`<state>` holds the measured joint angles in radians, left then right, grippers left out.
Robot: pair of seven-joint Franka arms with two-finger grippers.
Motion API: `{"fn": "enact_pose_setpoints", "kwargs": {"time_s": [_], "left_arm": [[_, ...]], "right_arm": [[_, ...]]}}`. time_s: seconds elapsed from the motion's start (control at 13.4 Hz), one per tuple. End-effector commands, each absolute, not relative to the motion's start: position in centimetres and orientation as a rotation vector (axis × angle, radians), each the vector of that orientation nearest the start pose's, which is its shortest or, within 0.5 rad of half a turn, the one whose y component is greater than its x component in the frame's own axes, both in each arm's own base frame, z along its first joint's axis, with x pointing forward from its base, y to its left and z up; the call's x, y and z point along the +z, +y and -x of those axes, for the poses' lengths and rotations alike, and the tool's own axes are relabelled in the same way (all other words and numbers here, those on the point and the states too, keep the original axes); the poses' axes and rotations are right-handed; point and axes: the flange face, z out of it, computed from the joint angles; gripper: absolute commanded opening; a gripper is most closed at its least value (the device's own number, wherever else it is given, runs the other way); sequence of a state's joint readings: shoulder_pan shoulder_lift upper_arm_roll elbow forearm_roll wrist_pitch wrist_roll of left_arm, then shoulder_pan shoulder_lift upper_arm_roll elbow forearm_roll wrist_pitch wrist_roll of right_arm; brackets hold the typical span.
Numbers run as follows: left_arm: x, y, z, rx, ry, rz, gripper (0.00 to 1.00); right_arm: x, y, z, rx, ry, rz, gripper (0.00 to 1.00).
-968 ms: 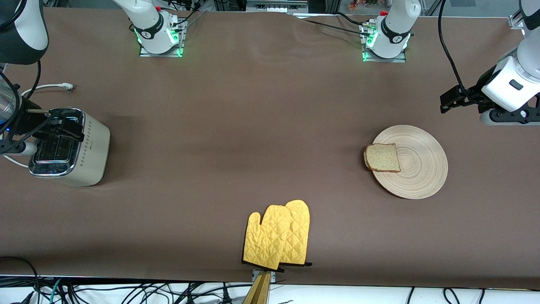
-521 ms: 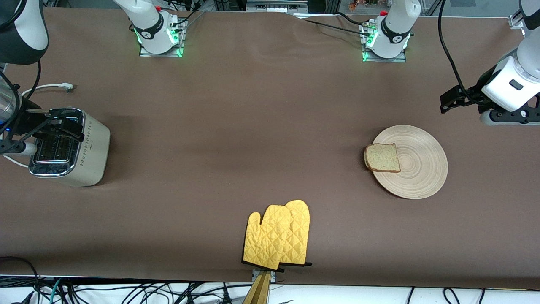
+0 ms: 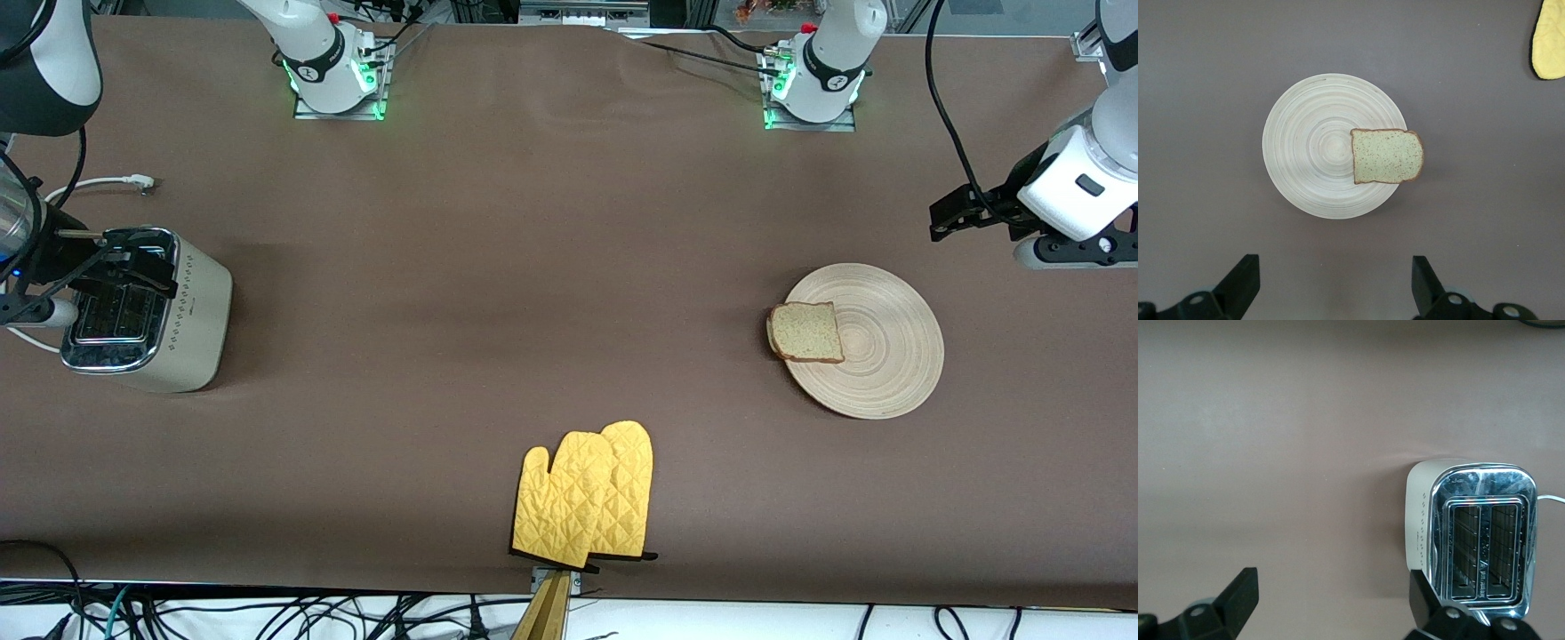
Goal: Move plate and put bread in toaster
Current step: 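Lower the left gripper to the wooden plate rim and grasp it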
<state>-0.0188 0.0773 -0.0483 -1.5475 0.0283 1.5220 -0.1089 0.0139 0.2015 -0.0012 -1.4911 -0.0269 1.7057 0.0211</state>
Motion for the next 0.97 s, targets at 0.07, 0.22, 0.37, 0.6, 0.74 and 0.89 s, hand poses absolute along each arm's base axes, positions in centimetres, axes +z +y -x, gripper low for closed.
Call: {"fn": "enact_pose_setpoints", "kwargs": {"time_s": [0.07,0.22,0.37,0.6,0.74,0.89], "left_arm": [[57.3,0.6,-58.5,0.195,-0.158,3.133,1.00],[56.8,0.9,-58.7,0.207,-0.164,3.132,1.00],[56.2,1.0,-58.9,0.222,-0.166,3.133,1.00],[56.1,1.1,-59.0,0.224,-0.168,3.133,1.00],[56.2,1.0,-59.0,0.222,-0.168,3.131,1.00],[56.2,0.4,-58.8,0.224,-0.167,3.117,1.00]], "right_arm": [[55.8,0.5,-62.5,-0.032,0.020,3.152,1.00],[55.8,0.5,-62.5,-0.034,0.020,3.152,1.00],[55.8,0.5,-62.5,-0.034,0.020,3.152,1.00],[55.8,0.5,-62.5,-0.034,0.020,3.152,1.00],[55.8,0.5,-62.5,-0.032,0.020,3.152,1.00],[55.8,0.5,-62.5,-0.034,0.020,3.152,1.00]]}}
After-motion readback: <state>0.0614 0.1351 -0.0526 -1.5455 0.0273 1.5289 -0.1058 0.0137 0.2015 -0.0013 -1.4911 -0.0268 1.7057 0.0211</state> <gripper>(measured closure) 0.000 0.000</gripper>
